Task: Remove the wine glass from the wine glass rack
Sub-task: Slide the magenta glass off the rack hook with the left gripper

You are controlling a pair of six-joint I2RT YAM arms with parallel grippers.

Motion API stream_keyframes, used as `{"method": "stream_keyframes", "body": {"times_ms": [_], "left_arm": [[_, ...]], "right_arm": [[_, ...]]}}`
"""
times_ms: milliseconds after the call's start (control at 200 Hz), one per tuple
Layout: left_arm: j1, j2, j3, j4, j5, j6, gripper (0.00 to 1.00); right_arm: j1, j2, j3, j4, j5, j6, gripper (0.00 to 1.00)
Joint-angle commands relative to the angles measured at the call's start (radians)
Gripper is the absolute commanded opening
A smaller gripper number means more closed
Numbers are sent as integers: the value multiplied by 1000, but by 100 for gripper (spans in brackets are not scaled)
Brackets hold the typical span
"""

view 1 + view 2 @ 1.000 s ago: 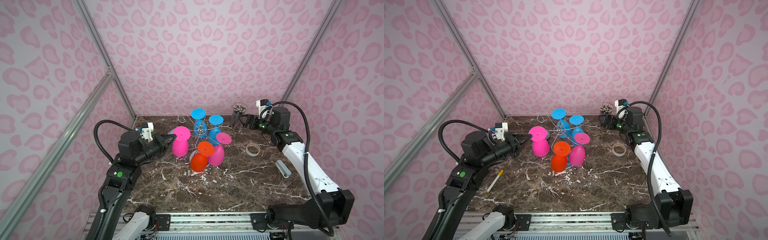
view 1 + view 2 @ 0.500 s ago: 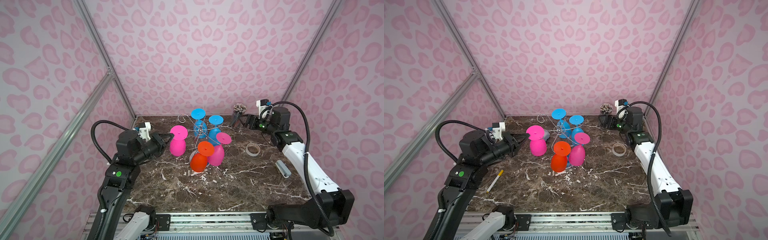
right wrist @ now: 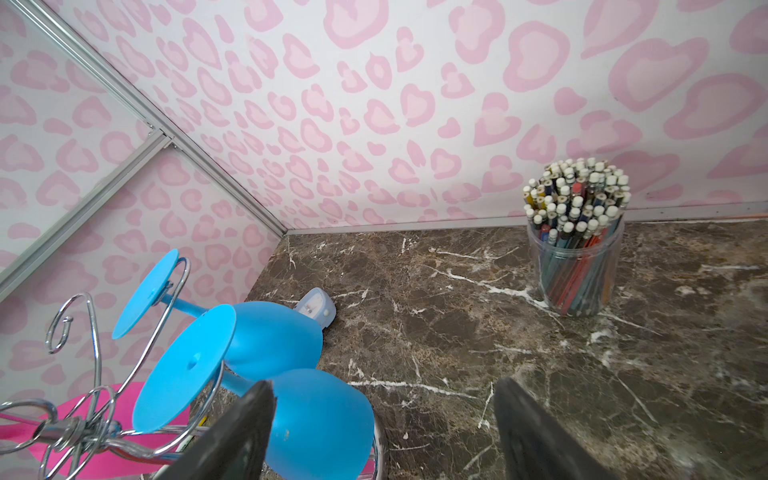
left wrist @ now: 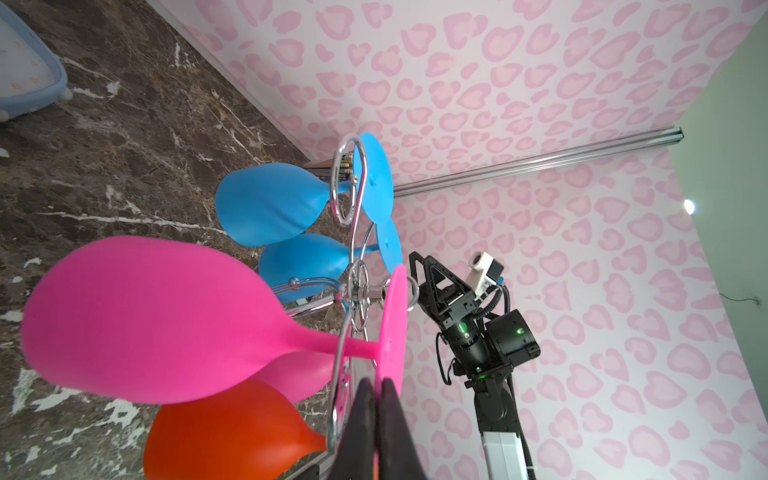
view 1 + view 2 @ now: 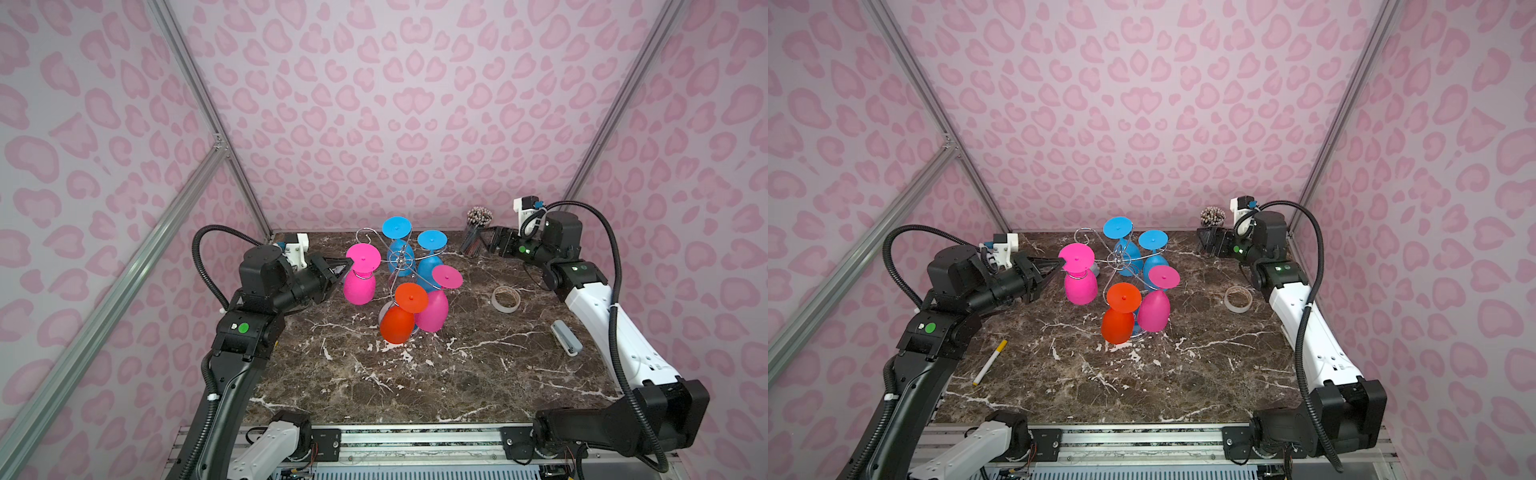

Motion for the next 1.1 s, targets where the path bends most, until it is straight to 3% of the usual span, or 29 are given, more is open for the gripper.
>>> {"method": "stream_keyframes", "body": {"times_ms": [0,400,1095], "left_arm": [[1,6,12,38,32,20,4],[-43,10,-10,46,61,25,3],[-110,-74,-102,73,20,-26,3]], "right_arm": [[-1,-2,5,7,10,-7,85],[-1,-6,-7,16,7,4,85],[-1,-36,-33,25,6,8,85]]}}
